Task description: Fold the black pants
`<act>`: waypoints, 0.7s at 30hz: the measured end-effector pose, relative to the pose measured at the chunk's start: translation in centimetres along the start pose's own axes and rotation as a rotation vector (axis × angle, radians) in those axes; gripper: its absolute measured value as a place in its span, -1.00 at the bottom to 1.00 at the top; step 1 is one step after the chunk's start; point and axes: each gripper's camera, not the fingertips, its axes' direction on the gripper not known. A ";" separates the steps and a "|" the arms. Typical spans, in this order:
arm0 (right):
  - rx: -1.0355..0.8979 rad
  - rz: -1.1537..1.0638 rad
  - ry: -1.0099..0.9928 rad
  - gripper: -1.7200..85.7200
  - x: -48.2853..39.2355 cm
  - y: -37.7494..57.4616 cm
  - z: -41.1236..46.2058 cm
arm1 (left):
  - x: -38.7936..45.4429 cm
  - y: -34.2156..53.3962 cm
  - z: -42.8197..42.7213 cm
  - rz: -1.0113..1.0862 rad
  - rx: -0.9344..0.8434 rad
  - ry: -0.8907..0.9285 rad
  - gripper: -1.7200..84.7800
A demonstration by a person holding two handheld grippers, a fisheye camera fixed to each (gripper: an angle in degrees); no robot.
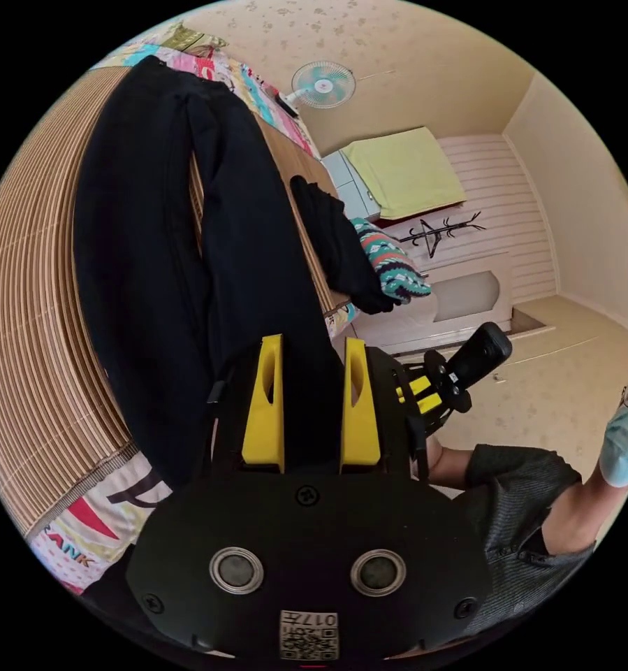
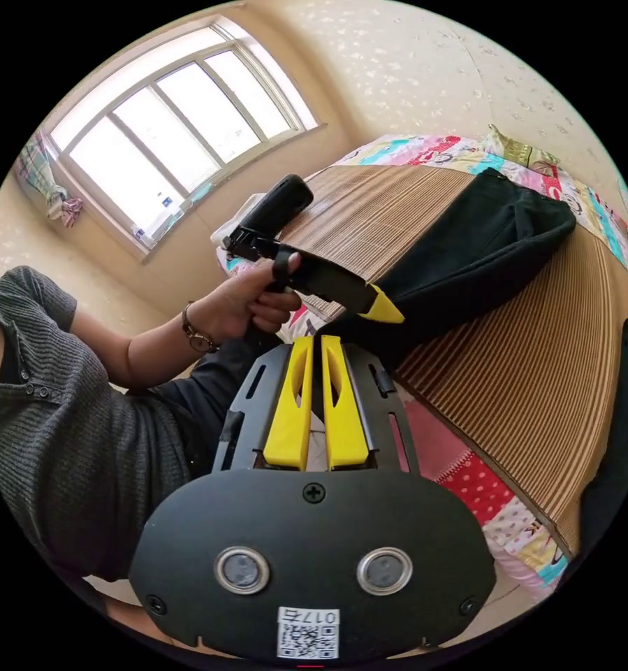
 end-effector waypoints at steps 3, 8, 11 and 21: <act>-0.037 -0.058 -0.106 -0.89 1.0 -1.2 1.7 | 0.0 -0.1 1.2 0.051 -0.047 -0.040 -0.74; -0.174 -0.171 -0.403 -0.87 6.2 -5.1 0.8 | 0.9 0.7 0.6 0.146 -0.031 -0.119 -0.87; -0.041 -0.010 -0.247 -0.85 14.2 -9.6 -4.1 | -0.2 1.5 -0.4 0.109 0.020 -0.055 -0.87; 0.180 0.797 0.157 -0.63 42.9 -25.2 -2.2 | -4.7 3.5 -2.0 0.013 0.094 0.100 -0.87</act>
